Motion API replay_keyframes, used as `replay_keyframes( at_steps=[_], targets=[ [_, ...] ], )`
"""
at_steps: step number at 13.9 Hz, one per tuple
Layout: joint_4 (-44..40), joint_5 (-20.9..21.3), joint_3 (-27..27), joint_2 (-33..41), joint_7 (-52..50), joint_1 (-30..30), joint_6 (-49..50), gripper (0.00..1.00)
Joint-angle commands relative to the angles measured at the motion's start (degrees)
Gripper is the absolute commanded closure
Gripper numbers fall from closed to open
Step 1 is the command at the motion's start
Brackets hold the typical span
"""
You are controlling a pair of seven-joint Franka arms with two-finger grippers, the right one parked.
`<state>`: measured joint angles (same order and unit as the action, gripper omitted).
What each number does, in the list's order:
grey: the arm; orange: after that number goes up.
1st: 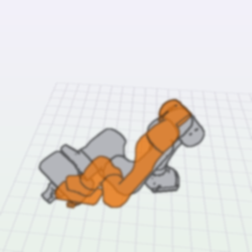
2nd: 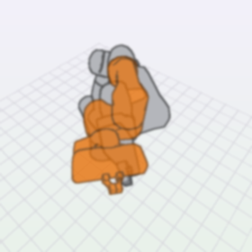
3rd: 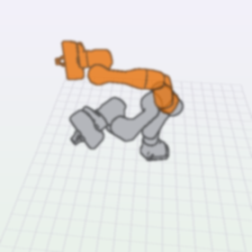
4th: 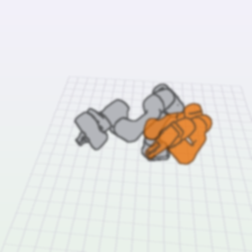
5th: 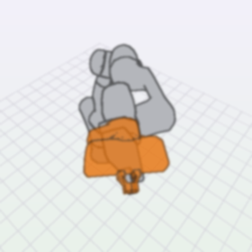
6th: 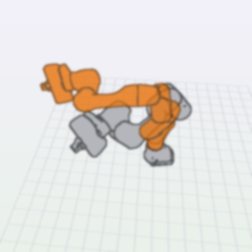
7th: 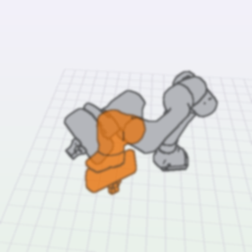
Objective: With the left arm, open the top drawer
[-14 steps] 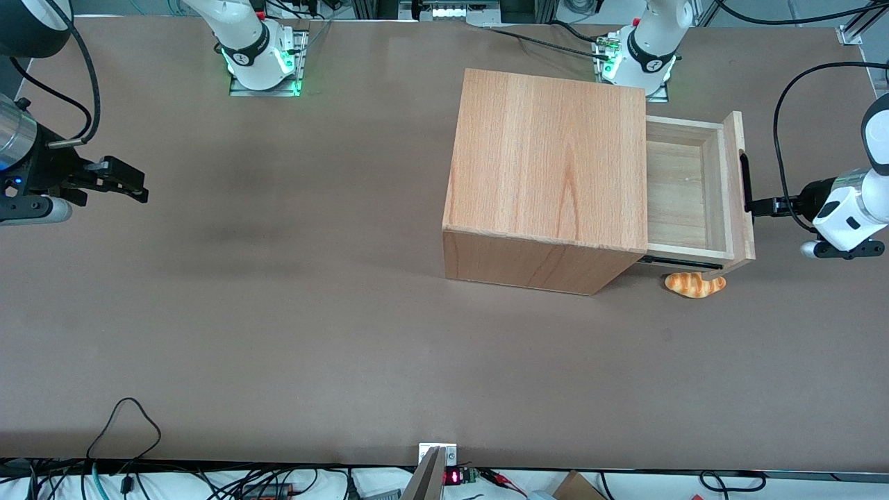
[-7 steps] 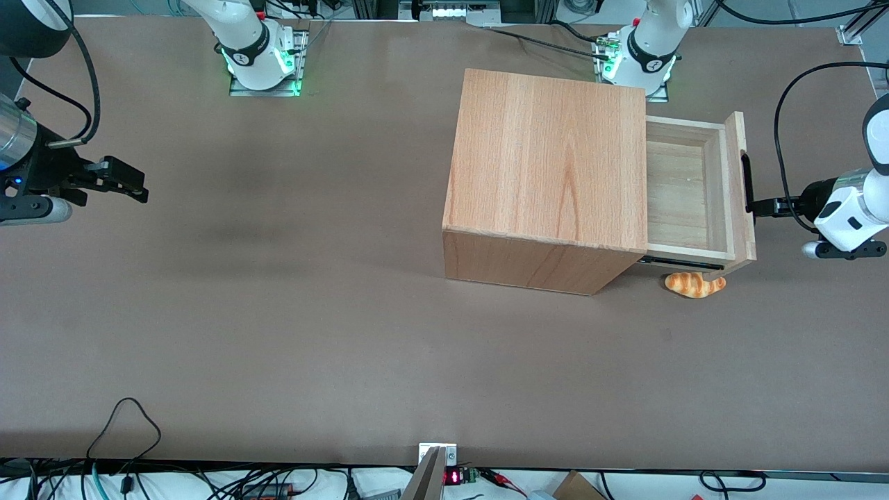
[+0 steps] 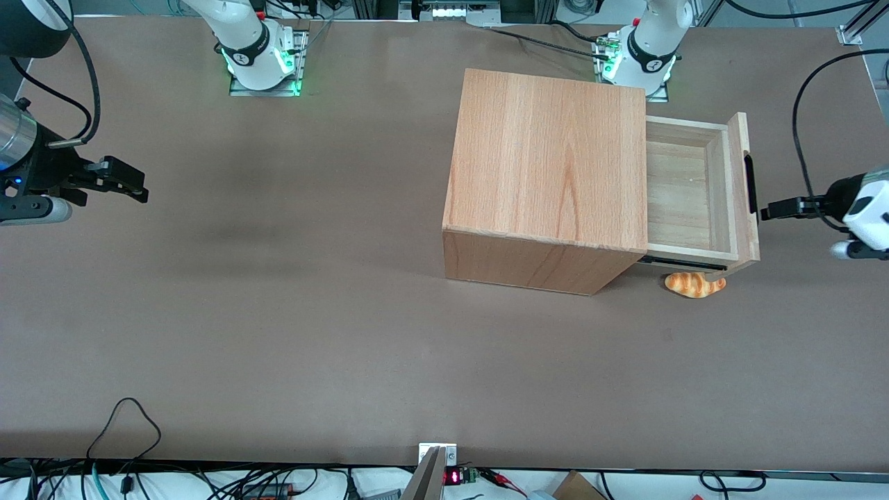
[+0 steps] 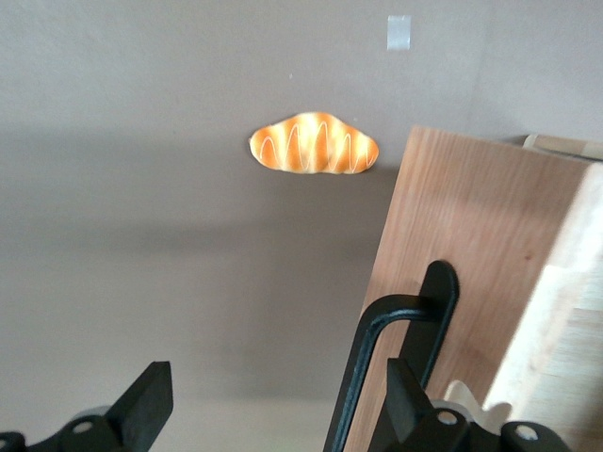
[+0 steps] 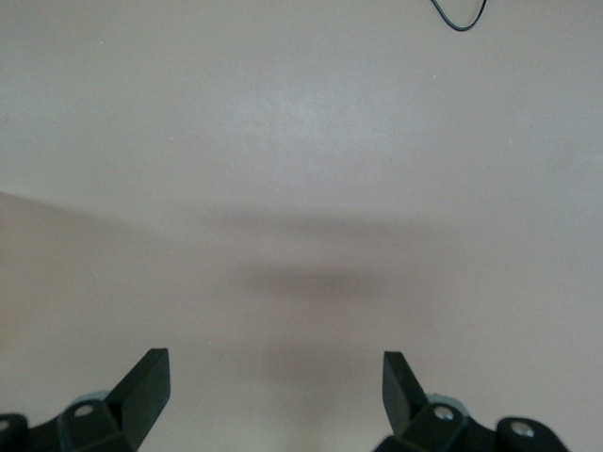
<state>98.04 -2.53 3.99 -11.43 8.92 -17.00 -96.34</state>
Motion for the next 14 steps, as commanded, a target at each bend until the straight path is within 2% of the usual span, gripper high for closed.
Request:
replay_keyframes(
  at_steps=[1,8,14],
  targets=[
    [-1.36,-0.11,0.50,0.88,0.74,-0.58,1.33,0.00],
    [-6.37,-0.11,1.46,3.42,0.40,0.12,4.57,0.00],
    [-6.64,-0.02,8.14,9.13,-2.15,0.04,7.47,0.00]
  ],
)
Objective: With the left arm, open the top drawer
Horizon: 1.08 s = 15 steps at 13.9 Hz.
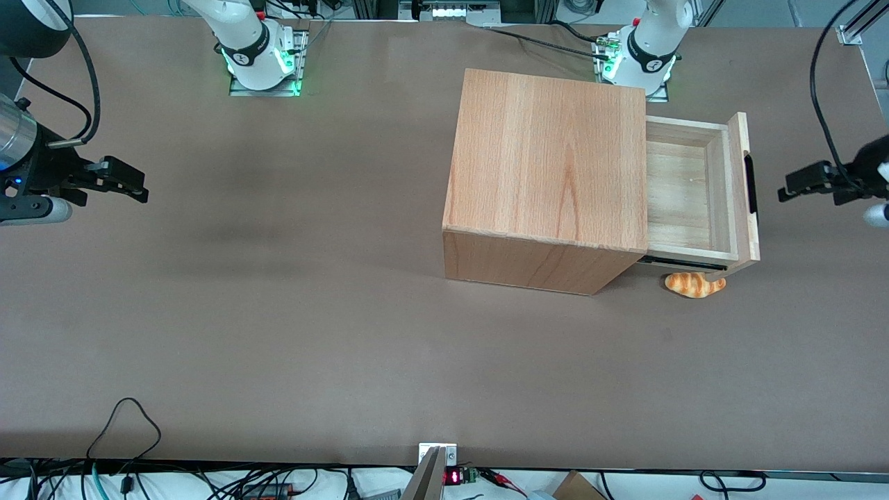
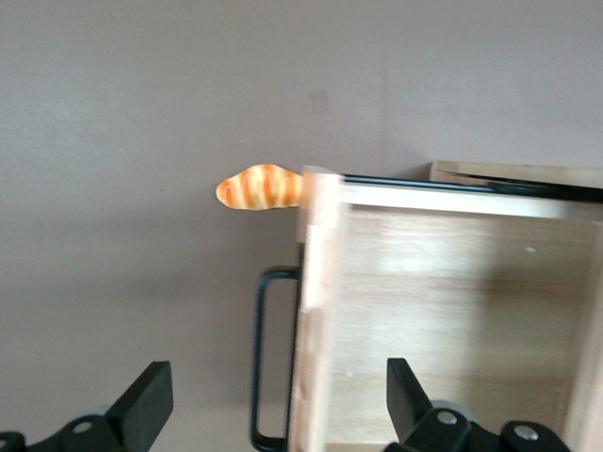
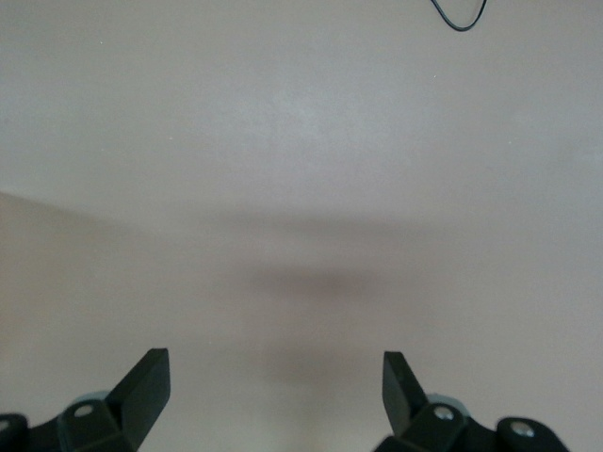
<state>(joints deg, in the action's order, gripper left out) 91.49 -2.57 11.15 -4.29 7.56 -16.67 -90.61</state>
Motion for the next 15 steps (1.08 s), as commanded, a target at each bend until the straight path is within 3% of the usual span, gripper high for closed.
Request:
replay_keyframes(
  at_steps=[1,4,5,7,9,15],
  targets=[
    [0.00,0.02,1.07,2.70,-0.97,-0.29,2.62,0.00],
    [-0.17,0.37,0.64,3.94,-0.80,0.23,4.21,0.00],
    [-0.17,0.81,-0.41,4.46,-0.97,2.85,4.47,0.00],
    [0.00,1.43,-7.24,5.78,-1.41,9.78,4.57,0.00],
    [-0.08,1.43,-10.70,6.40,-2.11,12.89,4.65,0.00],
    [0.53,3.28,-11.06,8.07,-3.08,14.13,0.79,0.00]
  ],
)
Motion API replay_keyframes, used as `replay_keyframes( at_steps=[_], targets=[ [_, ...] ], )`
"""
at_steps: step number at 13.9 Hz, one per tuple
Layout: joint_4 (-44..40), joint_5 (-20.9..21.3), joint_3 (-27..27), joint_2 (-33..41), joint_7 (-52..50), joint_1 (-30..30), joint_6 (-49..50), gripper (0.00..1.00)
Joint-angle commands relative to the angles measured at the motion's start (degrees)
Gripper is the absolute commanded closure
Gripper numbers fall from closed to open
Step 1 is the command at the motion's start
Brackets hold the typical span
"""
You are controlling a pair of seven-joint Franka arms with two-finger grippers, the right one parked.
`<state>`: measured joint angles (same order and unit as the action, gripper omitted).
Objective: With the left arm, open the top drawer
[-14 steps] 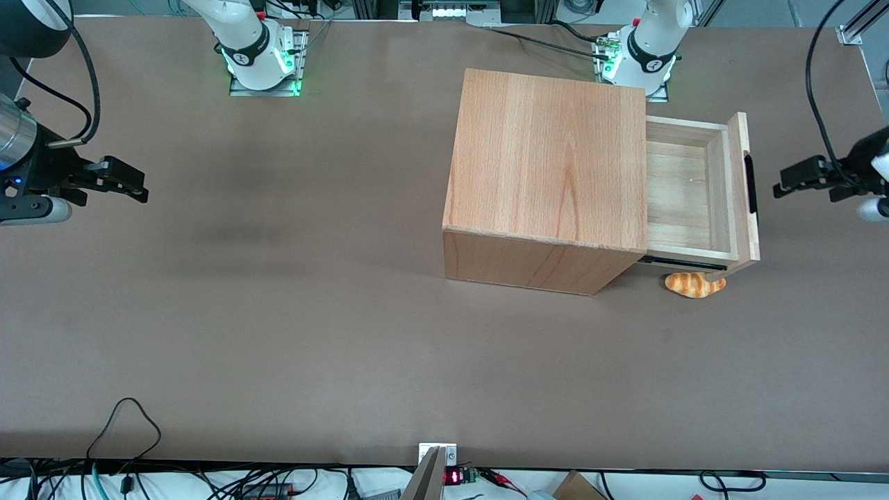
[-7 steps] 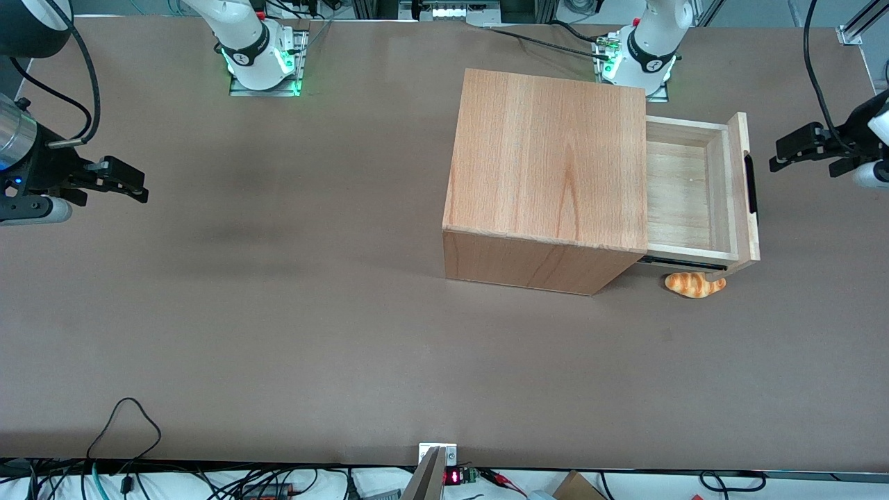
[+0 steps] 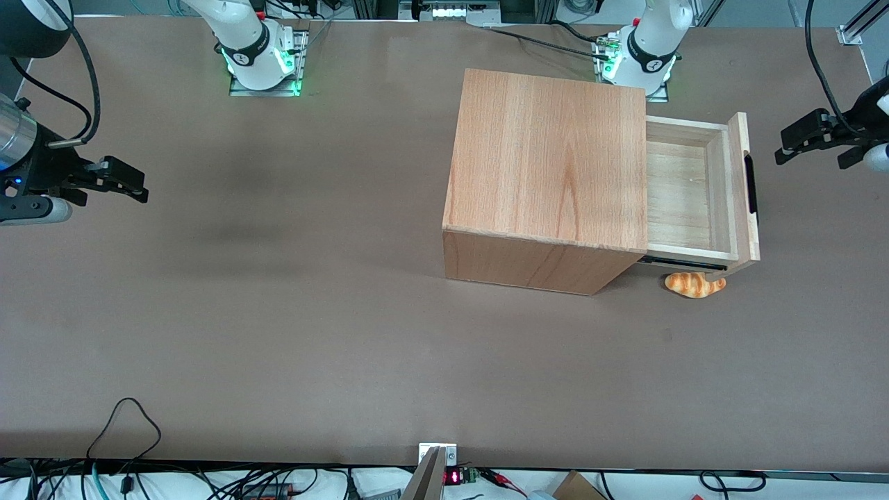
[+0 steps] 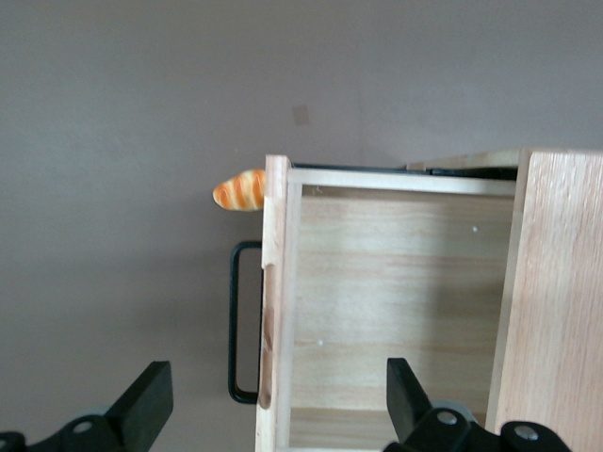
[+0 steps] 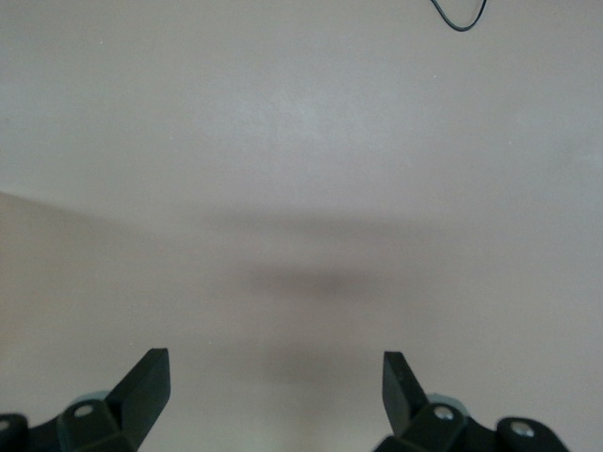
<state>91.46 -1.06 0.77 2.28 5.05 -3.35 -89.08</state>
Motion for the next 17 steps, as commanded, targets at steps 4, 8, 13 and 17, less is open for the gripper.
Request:
replay_keyframes(
  at_steps=[4,8,13,17],
  targets=[
    [-0.49,1.33,-1.12,1.42,-1.45,0.81,-0.14,0.00],
    [-2.43,1.67,-0.68,1.06,-0.48,0.89,2.85,0.00],
    [-4.36,0.79,-1.12,0.36,-1.36,0.72,3.21,0.00],
    [-4.54,1.32,-0.77,0.27,-0.92,0.81,3.38,0.00]
  ],
)
